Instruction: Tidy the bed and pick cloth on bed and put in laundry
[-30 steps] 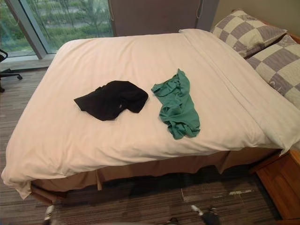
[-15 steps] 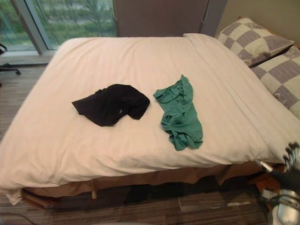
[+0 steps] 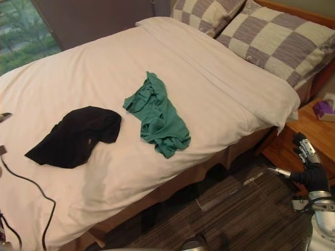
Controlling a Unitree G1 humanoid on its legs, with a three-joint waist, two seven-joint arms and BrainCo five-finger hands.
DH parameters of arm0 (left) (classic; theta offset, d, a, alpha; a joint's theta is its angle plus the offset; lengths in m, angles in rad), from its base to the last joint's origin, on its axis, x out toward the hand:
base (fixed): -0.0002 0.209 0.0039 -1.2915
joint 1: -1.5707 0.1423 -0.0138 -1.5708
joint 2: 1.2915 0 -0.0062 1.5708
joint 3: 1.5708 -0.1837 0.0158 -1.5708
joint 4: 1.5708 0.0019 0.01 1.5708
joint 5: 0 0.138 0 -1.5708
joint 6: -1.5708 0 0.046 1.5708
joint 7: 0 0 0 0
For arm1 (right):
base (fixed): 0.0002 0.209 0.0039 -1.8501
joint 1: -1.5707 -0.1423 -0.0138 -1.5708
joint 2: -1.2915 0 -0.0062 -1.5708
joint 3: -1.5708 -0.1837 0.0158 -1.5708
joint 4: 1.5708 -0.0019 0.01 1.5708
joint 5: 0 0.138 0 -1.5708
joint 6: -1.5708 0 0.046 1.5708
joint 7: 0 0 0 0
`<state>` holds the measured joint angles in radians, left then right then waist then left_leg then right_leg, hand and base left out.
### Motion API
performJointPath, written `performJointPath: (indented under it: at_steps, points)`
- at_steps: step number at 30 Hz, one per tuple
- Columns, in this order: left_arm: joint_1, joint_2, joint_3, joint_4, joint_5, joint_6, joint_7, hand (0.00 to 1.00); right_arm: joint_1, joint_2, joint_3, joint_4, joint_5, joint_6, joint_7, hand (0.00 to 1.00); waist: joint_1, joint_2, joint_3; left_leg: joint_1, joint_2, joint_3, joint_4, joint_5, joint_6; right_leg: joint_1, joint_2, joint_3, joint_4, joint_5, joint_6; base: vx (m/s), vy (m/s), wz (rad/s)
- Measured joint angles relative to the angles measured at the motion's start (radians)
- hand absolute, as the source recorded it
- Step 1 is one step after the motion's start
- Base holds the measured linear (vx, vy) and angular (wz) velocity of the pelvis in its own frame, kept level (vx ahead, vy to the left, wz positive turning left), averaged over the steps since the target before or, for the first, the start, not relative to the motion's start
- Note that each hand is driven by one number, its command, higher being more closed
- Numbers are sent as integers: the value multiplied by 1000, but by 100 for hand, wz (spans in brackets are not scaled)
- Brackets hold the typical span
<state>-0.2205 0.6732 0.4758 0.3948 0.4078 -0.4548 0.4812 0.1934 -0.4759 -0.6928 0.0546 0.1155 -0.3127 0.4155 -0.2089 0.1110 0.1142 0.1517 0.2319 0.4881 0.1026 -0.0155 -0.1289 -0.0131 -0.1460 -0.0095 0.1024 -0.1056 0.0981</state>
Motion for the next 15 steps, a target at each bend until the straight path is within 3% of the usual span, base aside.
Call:
performJointPath:
  at_steps: [4,5,6,11,15]
  points:
    - [-130,20,-57,42,18,146,-6,0,-31,-16,24,-122,37,3,11,0,-7,-13,96,-87,0,30,31,5,6,-152,-3,29,113,-9,-1,-109,-26,-13]
    - [-188,50,-85,43,15,210,-13,0,-46,-16,40,-189,64,2,3,0,-10,-29,125,-139,4,53,47,5,6,-224,-2,39,152,-9,-1,-144,-44,-11]
    - [-206,57,-90,42,16,221,-16,0,-47,-16,41,-206,70,2,0,0,-9,-32,135,-150,6,57,49,5,6,-238,-1,41,158,-9,-1,-173,-62,-2]
    - [-385,137,-118,28,14,358,-9,0,-27,-15,85,-325,128,-5,-64,0,-7,-80,226,-270,56,108,110,-21,-2,-374,22,47,230,-9,0,-131,-51,-1]
    - [-475,145,-119,27,-6,432,1,0,-10,-14,88,-364,192,-26,-105,0,-3,-88,260,-361,92,108,169,-64,-11,-474,37,42,285,-9,0,-129,-38,1]
